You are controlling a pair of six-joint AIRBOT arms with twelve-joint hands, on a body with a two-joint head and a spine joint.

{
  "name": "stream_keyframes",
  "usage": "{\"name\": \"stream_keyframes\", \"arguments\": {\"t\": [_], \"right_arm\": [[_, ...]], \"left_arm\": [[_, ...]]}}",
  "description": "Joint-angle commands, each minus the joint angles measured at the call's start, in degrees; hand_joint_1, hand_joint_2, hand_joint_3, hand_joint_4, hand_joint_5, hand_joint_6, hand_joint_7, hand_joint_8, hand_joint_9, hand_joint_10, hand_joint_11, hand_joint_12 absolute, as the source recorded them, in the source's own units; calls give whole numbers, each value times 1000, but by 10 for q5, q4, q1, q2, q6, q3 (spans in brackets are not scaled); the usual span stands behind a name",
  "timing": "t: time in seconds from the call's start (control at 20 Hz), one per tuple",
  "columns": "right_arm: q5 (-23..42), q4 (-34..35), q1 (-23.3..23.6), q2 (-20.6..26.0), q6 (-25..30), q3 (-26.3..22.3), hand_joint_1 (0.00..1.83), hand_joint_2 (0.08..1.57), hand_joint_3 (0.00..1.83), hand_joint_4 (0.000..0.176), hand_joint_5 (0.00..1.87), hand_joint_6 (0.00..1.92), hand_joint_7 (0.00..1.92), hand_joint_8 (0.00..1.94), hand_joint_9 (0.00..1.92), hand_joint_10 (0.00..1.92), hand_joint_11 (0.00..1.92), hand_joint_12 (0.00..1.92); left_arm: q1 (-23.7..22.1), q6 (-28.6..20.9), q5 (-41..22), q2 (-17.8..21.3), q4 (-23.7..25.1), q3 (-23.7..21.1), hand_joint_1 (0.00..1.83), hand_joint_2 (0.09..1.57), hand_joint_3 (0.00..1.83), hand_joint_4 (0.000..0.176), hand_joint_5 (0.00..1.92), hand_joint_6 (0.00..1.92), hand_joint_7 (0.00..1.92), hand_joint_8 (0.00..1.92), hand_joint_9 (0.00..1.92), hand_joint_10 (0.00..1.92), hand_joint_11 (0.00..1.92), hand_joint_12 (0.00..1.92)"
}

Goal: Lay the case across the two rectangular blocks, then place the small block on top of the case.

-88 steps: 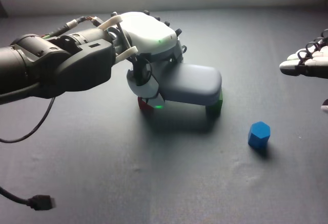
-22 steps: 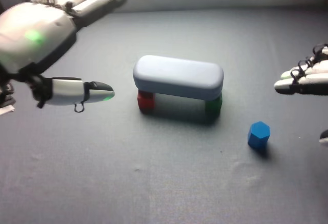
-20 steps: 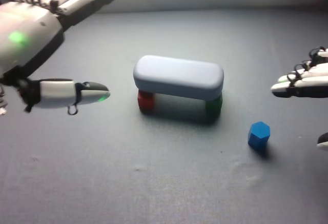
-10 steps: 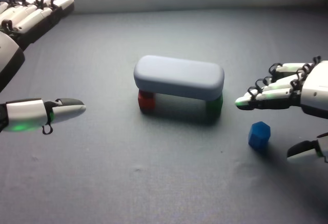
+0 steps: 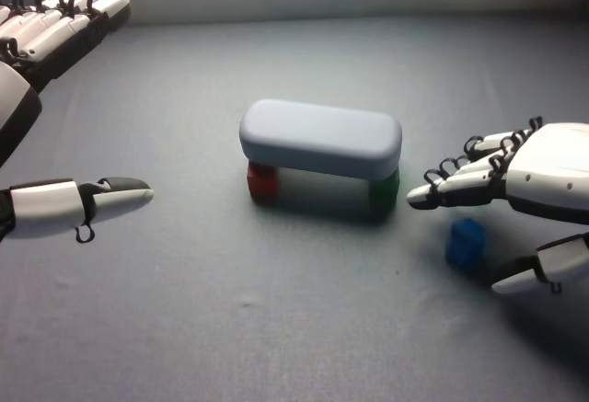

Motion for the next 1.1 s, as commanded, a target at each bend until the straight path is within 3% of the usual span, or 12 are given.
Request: {"name": "stream_keyframes", "arguments": {"t": [0.0, 0.15, 0.4, 0.5, 0.6, 0.65, 0.75, 0.8, 0.85, 0.9, 1.0, 1.05], "right_arm": [[47, 16, 12, -1, 3, 4, 978, 979, 0, 7, 391, 14, 460, 2, 637, 23, 302, 1125], [40, 16, 16, -9, 3, 9, 990, 977, 0, 0, 422, 9, 488, 7, 697, 32, 333, 1190], [31, 16, 19, -13, 3, 14, 1054, 993, 0, 0, 522, 8, 621, 18, 778, 55, 335, 1305], [30, 16, 19, -15, 3, 15, 1050, 996, 0, 0, 656, 7, 773, 32, 672, 648, 396, 1426], [28, 16, 20, -16, 3, 16, 1056, 1002, 0, 0, 682, 4, 794, 38, 608, 838, 400, 1466], [28, 16, 20, -16, 3, 17, 1066, 1001, 0, 0, 767, 9, 860, 92, 574, 1046, 422, 1530], [27, 16, 20, -18, 3, 17, 1057, 1005, 1, 0, 785, 3, 824, 202, 547, 1096, 392, 1560], [27, 16, 20, -19, 3, 17, 1091, 988, 0, 0, 848, 4, 709, 617, 558, 1203, 420, 1626], [26, 16, 20, -19, 3, 18, 1091, 988, 0, 0, 848, 4, 709, 617, 558, 1203, 420, 1626], [26, 16, 20, -20, 3, 18, 1109, 981, 0, 0, 880, 6, 580, 1001, 534, 1366, 430, 1693], [26, 16, 20, -21, 3, 19, 1118, 973, 0, 0, 892, 8, 581, 1081, 563, 1395, 461, 1710], [26, 16, 20, -22, 3, 19, 1099, 985, 0, 0, 888, 3, 589, 957, 552, 1233, 397, 1616]], "left_arm": [[-2, -2, -72, -1, 5, 2, 900, 874, 3, 20, 200, 4, 178, 4, 143, 3, 0, 848], [-2, -5, -72, -3, 3, 3, 881, 870, 0, 3, 212, 2, 178, 3, 144, 9, 0, 886], [-2, -8, -72, -6, 2, 5, 901, 869, 1, 6, 218, 3, 185, 7, 142, 8, 0, 840], [-2, -10, -72, -7, 0, 5, 893, 863, 0, 11, 207, 0, 182, 0, 150, 5, 0, 836], [-2, -10, -72, -7, 0, 5, 889, 863, 0, 10, 204, 0, 183, 1, 150, 5, 0, 830], [-2, -10, -73, -8, -1, 5, 884, 867, 1, 7, 210, 1, 190, 1, 162, 7, 0, 855], [-2, -12, -74, -8, -1, 5, 888, 868, 2, 1, 206, 0, 185, 0, 161, 7, 0, 858], [-2, -12, -74, -9, -1, 5, 887, 869, 1, 7, 205, 0, 184, 0, 155, 2, 0, 813], [-2, -12, -74, -9, -1, 5, 887, 869, 1, 7, 205, 0, 184, 0, 155, 2, 0, 813], [-2, -13, -74, -9, -1, 5, 888, 863, 0, 3, 211, 3, 197, 4, 160, 3, 0, 861], [-2, -14, -75, -10, -2, 6, 894, 860, 0, 2, 215, 4, 198, 5, 160, 3, 0, 862], [-2, -14, -76, -10, -2, 6, 892, 862, 0, 4, 218, 4, 202, 5, 160, 3, 0, 864]]}}
